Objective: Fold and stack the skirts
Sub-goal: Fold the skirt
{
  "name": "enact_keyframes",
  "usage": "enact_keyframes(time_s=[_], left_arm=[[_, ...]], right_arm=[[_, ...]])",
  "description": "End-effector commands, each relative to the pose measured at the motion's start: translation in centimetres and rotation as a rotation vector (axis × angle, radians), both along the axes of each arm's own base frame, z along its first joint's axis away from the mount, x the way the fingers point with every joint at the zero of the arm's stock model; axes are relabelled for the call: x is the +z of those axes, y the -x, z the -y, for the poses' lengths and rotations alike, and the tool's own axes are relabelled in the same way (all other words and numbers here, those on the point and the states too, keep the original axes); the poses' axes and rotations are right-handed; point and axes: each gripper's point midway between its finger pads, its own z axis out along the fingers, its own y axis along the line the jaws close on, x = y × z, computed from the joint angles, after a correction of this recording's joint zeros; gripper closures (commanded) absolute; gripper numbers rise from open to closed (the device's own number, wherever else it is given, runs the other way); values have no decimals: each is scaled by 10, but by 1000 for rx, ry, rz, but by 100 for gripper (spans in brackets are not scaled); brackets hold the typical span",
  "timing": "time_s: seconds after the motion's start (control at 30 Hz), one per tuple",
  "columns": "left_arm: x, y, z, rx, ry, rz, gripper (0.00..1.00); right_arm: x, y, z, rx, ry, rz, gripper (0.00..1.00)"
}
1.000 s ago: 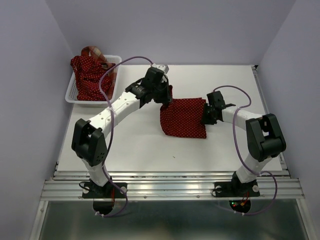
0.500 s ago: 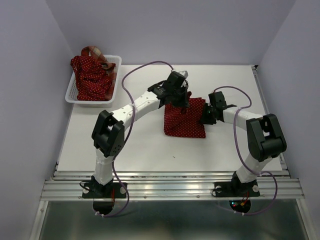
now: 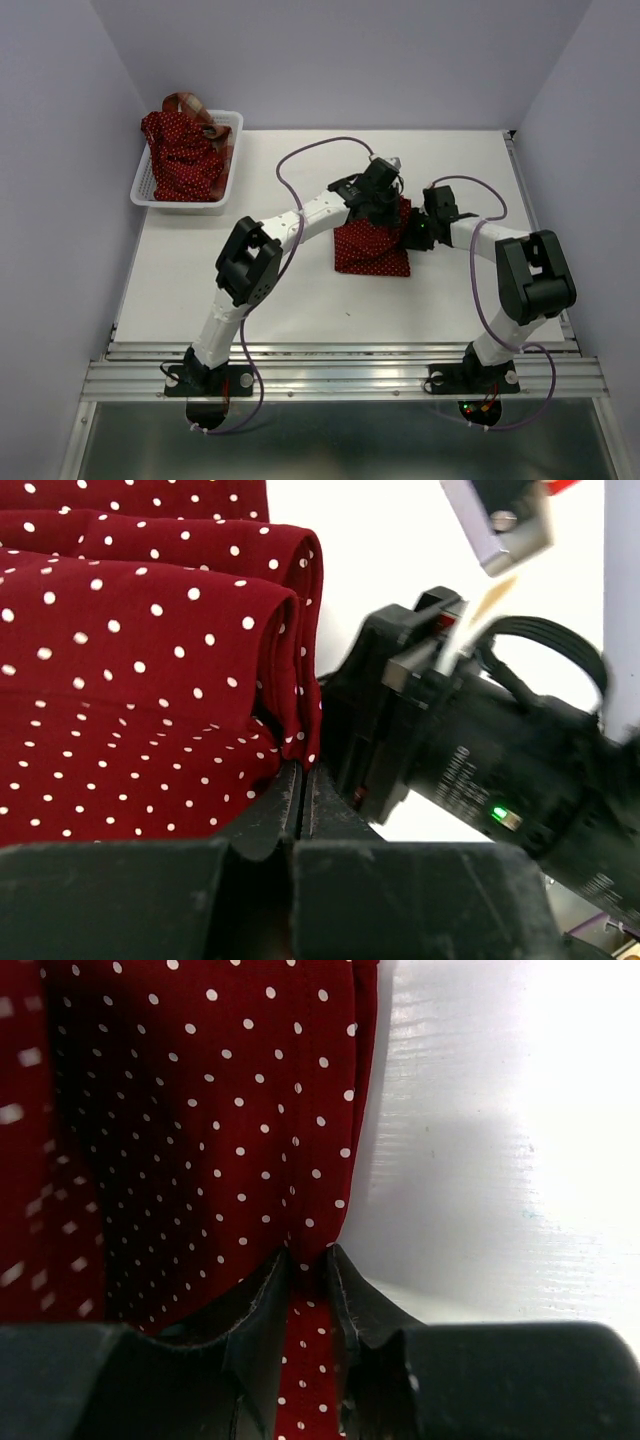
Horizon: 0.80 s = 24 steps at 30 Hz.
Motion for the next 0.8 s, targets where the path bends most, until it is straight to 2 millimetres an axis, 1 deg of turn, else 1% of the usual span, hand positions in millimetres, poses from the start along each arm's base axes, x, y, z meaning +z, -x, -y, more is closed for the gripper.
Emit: enact_keyframes(time_s=[0.0,0.07,0.17,0.2,0.27,0.3,0.33,0.37,0.43,0.47,0.5,0.53,0.57,0.6,0.63,0.67,0.7,0.73,0.77], left_arm=[[25,-10,16,7,70,51,100],[16,-11,18,6,64,44,100],[8,-11,20,0,58,36,100],[1,-11,20,0,49,28,100],[-3,-12,21,1,47,25,100],[-9,-11,22,1,40,17,100],[-12,-11,22,0,38,14,100],[-14,-11,24,-8,45,11,100],[-17,-9,28,-24,54,6,100],[-17,-8,31,-36,61,-1,100],[-17,-7,34,-46,67,-1,100],[-18,-6,35,-53,65,-1,100],[-17,-5,37,-66,73,-2,96],[-15,-4,38,-74,76,-3,87],[-14,0,39,-93,82,-8,64],[-9,1,40,-102,91,-2,53],[-5,2,41,-109,98,3,46],[0,4,43,-119,105,10,34],[10,7,44,-140,119,28,27]], right_arm=[[-11,19,5,-10,0,-59,73],[-8,19,8,-21,-1,-50,72],[-2,18,9,-26,-6,-37,72],[-1,19,9,-29,-6,-37,71],[7,17,9,-36,-9,-13,69],[10,17,10,-41,-7,-5,68],[12,17,12,-48,1,-2,67],[19,15,17,-68,23,13,67],[26,13,23,-92,49,28,61],[29,11,30,-117,77,39,57],[35,10,33,-134,89,53,54],[38,12,38,-153,107,44,49],[41,11,47,-193,147,57,45],[47,14,56,-220,166,58,41],[52,13,59,-237,177,70,36],[56,15,65,-255,201,76,33],[61,14,67,-266,203,94,29],[71,15,68,-275,200,115,20],[76,15,70,-283,205,128,14]])
